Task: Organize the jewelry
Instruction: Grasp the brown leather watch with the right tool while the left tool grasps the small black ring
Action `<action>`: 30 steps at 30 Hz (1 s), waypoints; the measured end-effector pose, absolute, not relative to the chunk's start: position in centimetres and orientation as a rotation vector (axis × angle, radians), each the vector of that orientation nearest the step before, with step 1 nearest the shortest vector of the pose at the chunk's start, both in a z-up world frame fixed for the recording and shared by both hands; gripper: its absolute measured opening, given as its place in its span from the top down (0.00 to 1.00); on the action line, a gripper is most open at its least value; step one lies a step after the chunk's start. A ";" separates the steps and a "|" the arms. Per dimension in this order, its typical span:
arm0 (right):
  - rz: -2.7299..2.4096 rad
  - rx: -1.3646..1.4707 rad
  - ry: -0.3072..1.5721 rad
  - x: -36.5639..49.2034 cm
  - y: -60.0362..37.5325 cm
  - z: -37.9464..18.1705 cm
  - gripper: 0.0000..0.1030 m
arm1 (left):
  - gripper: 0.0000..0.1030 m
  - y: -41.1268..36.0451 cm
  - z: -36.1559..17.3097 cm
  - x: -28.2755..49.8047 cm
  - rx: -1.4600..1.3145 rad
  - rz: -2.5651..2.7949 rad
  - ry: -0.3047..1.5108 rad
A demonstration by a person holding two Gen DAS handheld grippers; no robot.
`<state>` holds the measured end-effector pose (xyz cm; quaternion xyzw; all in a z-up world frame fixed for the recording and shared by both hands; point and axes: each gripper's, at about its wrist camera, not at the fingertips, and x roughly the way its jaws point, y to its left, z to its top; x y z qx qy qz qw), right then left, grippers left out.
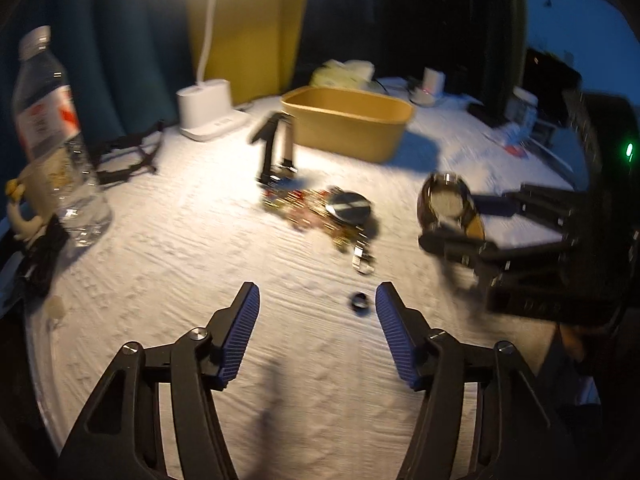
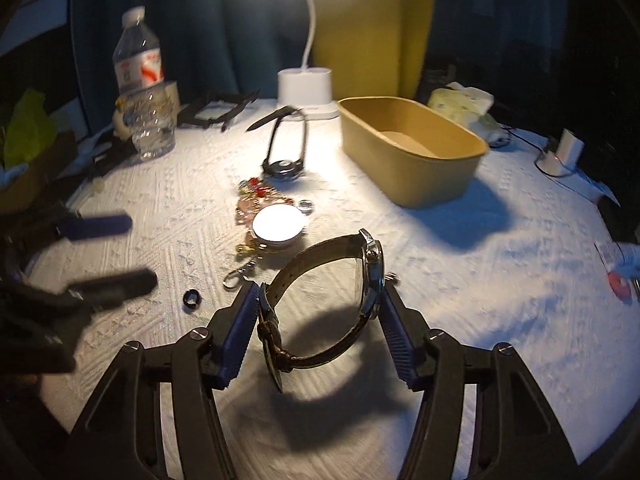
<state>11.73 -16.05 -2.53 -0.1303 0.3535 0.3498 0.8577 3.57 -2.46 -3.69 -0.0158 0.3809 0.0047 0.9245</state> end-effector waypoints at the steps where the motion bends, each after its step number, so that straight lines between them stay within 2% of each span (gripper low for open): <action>1: 0.727 -0.264 0.738 11.7 -16.6 -2.4 0.42 | 0.45 -2.9 -3.9 3.7 -0.024 0.005 0.795; 3: 0.707 -0.253 0.730 11.8 -17.6 -2.4 0.42 | 0.55 -3.4 -4.4 4.2 -0.010 0.002 0.822; 11: 0.675 -0.207 0.715 12.6 -19.9 -2.1 0.42 | 0.71 -4.2 -5.4 5.6 0.017 0.001 0.876; 13: 0.674 -0.198 0.711 12.7 -20.1 -2.0 0.42 | 0.83 -4.3 -5.3 5.8 0.018 -0.018 0.879; 14: 0.675 -0.192 0.708 12.8 -20.1 -1.9 0.42 | 0.86 -4.5 -5.3 5.9 0.022 -0.024 0.879; 30: 0.693 -0.175 0.666 14.9 -19.7 0.2 0.42 | 0.86 -4.5 -2.6 7.9 0.038 -0.014 0.813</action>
